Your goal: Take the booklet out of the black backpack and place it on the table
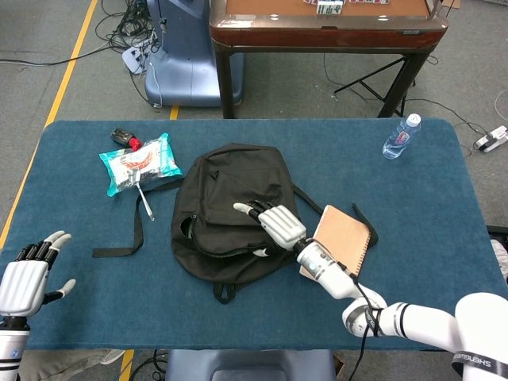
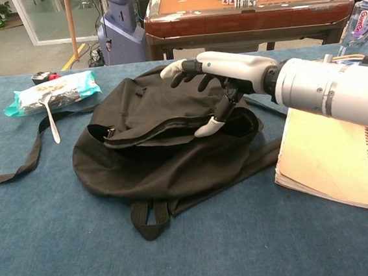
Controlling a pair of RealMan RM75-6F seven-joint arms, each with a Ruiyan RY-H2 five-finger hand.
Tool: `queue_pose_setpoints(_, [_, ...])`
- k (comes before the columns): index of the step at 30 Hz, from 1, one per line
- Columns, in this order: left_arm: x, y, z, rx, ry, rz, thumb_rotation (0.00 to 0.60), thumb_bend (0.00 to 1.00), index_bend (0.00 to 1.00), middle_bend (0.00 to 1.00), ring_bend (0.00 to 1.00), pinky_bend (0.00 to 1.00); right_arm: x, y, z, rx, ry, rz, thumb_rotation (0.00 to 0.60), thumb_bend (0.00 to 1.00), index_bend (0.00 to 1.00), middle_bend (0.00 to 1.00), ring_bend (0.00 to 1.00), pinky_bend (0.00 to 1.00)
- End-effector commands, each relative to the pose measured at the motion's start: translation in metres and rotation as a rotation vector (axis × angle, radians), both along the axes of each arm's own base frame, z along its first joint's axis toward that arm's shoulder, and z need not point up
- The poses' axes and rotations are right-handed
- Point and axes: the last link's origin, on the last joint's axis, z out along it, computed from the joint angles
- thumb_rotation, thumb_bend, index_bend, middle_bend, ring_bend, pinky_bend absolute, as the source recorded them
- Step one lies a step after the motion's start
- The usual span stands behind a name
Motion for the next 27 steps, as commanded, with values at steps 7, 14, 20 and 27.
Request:
queue_pose_setpoints(7, [0.0,0.002,0.001,0.003,0.001,-0.004,0.6,0.2,0.21,0.16,0.22,0.21,0.009,-0.005,-0.018,0.0,0.034,0.019,0.6,0.45,0.4,0.31,0.22,0.24])
queue_pose_setpoints(14, [0.005,0.009,0.004,-0.006,0.006,-0.042,0.6,0.2,0.21,0.16,0.22,0.21,0.016,-0.007,-0.029,-0.006,0.028,0.006,0.6,0.48,0.56,0.37,0.25,0.24])
queue_pose_setpoints(20, [0.019,0.022,0.005,-0.032,0.005,-0.116,0.6,0.2,0.21,0.16,0.22,0.21,0.022,-0.02,-0.025,-0.054,-0.03,-0.041,0.6,0.48,0.61,0.39,0.26,0.24])
queue_pose_setpoints(27, [0.049,0.045,0.0,-0.087,-0.043,-0.278,0.6,0.2,0.24,0.18,0.22,0.21,0.029,-0.045,-0.012,-0.153,-0.088,-0.104,0.6,0.48,0.62,0.39,0.26,0.24])
